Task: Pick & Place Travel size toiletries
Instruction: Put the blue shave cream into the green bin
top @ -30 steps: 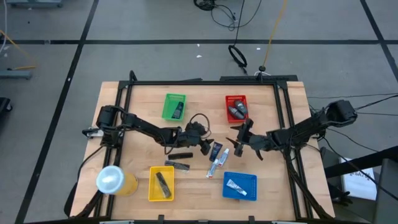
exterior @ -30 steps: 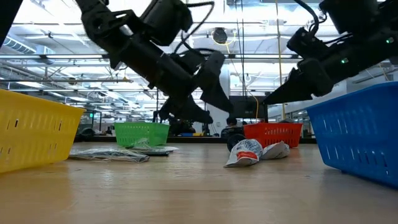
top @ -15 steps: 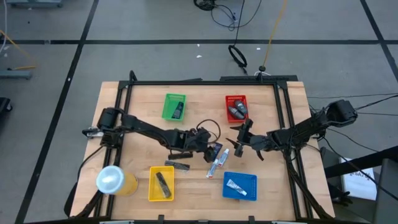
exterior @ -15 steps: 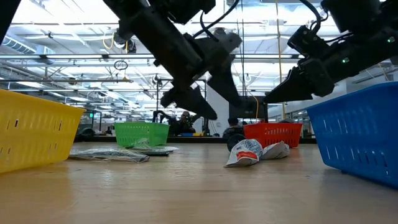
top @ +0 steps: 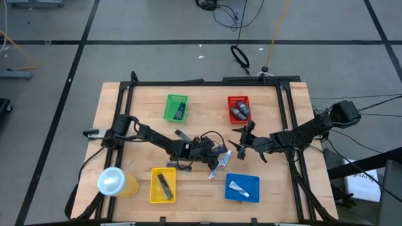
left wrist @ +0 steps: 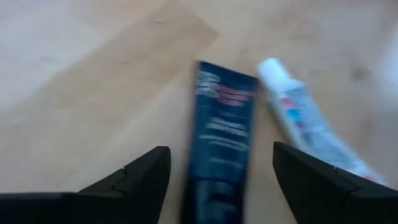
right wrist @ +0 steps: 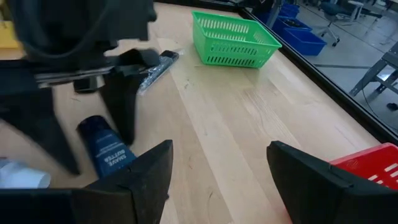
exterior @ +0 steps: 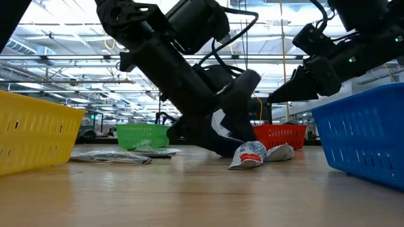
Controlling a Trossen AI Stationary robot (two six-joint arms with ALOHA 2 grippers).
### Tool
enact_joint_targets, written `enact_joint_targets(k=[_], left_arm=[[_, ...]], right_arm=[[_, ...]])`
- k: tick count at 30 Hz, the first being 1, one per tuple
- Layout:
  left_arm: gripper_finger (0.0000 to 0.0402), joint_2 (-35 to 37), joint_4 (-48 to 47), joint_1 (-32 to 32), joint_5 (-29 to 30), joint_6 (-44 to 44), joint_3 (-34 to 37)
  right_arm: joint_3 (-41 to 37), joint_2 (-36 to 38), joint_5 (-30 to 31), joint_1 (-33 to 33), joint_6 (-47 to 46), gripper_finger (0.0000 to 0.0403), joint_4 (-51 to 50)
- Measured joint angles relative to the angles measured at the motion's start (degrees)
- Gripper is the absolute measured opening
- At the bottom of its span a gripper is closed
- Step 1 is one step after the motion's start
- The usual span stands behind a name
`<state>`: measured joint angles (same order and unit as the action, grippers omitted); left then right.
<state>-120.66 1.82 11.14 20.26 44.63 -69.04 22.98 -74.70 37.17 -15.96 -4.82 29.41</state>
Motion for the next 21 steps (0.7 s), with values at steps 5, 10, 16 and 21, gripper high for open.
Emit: enact_joint_targets(k=[5, 10, 16, 21], left_arm=[[0.0239, 0.50, -4.32, -0.48, 4.32, -4.91, 0.09], [0.0150, 0.81, -6.88, -1.53, 4.18, -10.08, 0.09], [0.0113, 7.50, -18.80, -2.32, 5.04, -10.95, 0.38], [0.0113, 19.43, -37.88, -4.48, 10.98, -6.45, 0.24]], right_arm=[[0.00, 0.00, 0.04, -0.29, 1.01, 0.0251, 0.37], [0.00, 0.01, 0.05, -0.29, 1.03, 0.0251, 0.36], [0.00, 0.02, 0.07, -0.29, 1.05, 0.0251, 0.33], [0.00, 0.02, 0.07, -0.27, 1.05, 0.0251, -0.20]])
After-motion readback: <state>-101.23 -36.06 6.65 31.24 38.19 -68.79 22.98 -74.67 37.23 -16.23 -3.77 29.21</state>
